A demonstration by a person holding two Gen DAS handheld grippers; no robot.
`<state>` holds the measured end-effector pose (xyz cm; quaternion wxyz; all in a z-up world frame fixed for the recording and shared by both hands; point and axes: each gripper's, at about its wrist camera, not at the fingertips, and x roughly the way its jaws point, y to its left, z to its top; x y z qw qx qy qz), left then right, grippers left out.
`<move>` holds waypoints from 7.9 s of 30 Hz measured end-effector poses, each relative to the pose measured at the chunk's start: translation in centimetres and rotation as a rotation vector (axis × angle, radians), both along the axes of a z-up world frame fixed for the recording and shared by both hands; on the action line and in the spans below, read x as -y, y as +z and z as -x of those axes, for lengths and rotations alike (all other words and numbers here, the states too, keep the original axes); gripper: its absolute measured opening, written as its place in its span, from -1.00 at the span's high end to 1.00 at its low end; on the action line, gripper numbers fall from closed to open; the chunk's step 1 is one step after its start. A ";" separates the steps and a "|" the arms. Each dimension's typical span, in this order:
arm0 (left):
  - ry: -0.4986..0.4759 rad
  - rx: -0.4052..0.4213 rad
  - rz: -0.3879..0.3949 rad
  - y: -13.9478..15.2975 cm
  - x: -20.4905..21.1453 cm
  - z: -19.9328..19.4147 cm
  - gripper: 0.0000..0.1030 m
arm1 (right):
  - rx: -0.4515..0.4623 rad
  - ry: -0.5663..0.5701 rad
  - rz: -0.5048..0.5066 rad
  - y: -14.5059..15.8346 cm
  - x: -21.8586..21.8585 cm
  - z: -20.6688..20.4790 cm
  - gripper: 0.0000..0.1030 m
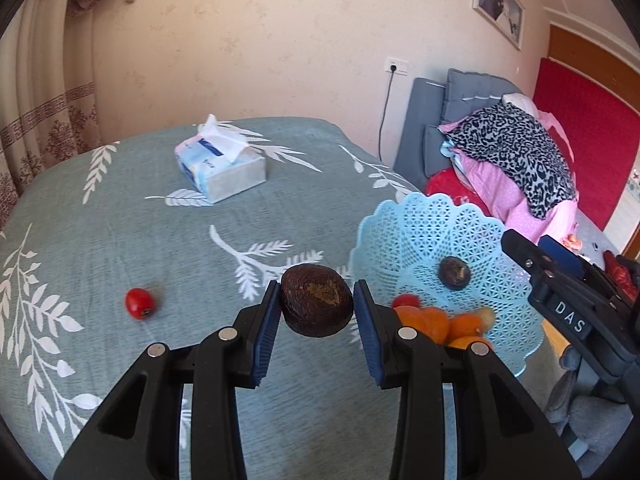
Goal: Organize fruits
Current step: 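Carry the tomato and brown fruit into the blue basket and open both tools, then move both tools back and grasp the small brown kiwi with the left tool, then grasp the last red tomato with the right tool while the left tool holds the kiwi, then lower the kiwi and tomato into the blue basket and open both tools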
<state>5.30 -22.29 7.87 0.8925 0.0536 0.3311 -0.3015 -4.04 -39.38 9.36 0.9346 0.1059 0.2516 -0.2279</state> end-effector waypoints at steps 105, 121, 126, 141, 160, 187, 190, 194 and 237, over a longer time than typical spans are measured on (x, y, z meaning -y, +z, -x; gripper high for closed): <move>0.276 -0.095 -0.045 -6.2 -18.4 6.6 0.52 | -0.136 0.669 -0.155 -2.7 -17.3 -7.8 -0.45; 0.324 -0.097 0.037 -5.9 -20.0 6.6 0.52 | -0.287 0.710 -0.130 -6.1 -23.2 -19.3 0.07; 0.324 -0.108 0.044 -6.0 -20.1 6.3 0.52 | -0.341 0.678 -0.133 -7.6 -23.1 -20.9 0.42; 0.339 -0.115 0.022 -6.3 -20.1 6.0 0.52 | -0.264 0.649 -0.162 -4.9 -20.2 -16.0 0.44; 0.396 -0.049 -0.084 -5.3 -18.4 6.7 0.52 | -0.128 0.534 -0.195 -1.3 -12.2 -6.9 0.44; 0.200 0.064 -0.133 -1.6 -8.1 8.1 0.52 | -0.037 0.195 -0.293 -2.2 2.7 1.3 0.39; 0.155 0.052 -0.115 -1.2 -6.7 8.1 0.52 | -0.013 0.176 -0.314 -2.2 3.4 2.2 0.16; 0.103 0.031 -0.080 -0.6 -4.9 7.8 0.52 | 0.005 0.166 -0.319 -2.0 3.9 2.9 0.16; 0.002 0.122 -0.126 -0.2 6.2 2.9 -0.76 | 0.066 0.044 -0.207 -1.3 5.3 6.0 -0.33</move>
